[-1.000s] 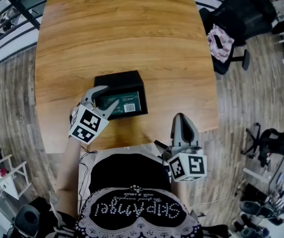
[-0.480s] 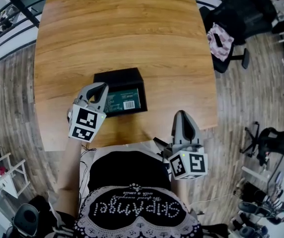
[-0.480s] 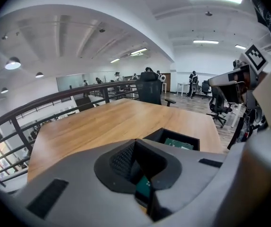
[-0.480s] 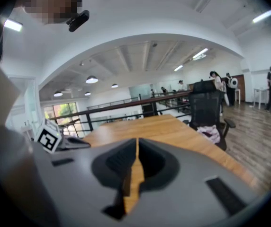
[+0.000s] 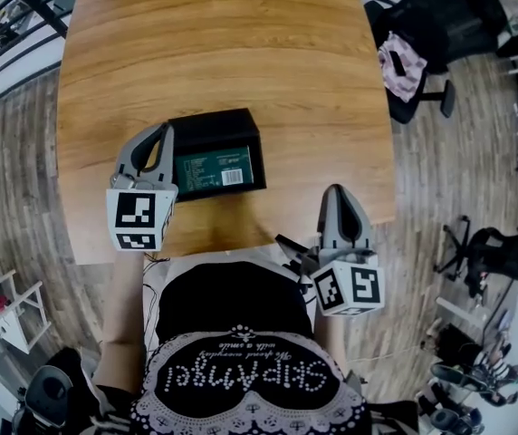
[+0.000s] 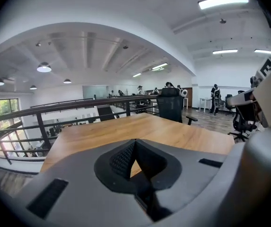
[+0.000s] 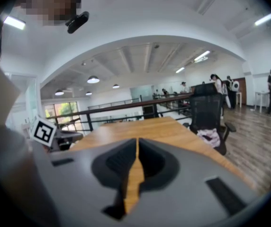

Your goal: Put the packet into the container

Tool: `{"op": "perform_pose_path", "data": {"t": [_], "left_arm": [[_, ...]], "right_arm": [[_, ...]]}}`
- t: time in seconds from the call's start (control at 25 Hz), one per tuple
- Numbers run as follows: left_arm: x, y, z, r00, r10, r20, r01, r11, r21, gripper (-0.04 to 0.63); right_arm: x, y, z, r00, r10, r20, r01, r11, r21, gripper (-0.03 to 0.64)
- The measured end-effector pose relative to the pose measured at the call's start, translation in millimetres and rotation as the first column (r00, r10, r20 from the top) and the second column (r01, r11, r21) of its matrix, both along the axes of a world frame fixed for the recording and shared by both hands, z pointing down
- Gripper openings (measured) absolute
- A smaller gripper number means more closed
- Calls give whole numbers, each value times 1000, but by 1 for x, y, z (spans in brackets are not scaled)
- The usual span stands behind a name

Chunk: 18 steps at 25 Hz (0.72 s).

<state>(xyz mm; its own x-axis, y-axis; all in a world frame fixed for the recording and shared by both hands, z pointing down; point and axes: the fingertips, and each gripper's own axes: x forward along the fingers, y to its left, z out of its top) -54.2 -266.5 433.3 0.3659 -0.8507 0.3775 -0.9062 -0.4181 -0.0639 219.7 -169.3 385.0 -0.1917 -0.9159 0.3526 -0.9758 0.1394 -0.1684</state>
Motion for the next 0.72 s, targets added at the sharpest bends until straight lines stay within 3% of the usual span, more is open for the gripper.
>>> {"op": "perform_pose_path", "data": {"t": [0.28, 0.72], "left_arm": [[-24, 9, -43, 989, -124, -77, 131, 987, 88, 26], [-69, 55, -123, 942, -274, -194, 315, 922, 224, 27]], "right_arm": [[-4, -8, -7, 999, -41, -11, 41, 999, 22, 38], [-29, -17, -20, 991, -136, -18, 137, 989, 56, 38]]}}
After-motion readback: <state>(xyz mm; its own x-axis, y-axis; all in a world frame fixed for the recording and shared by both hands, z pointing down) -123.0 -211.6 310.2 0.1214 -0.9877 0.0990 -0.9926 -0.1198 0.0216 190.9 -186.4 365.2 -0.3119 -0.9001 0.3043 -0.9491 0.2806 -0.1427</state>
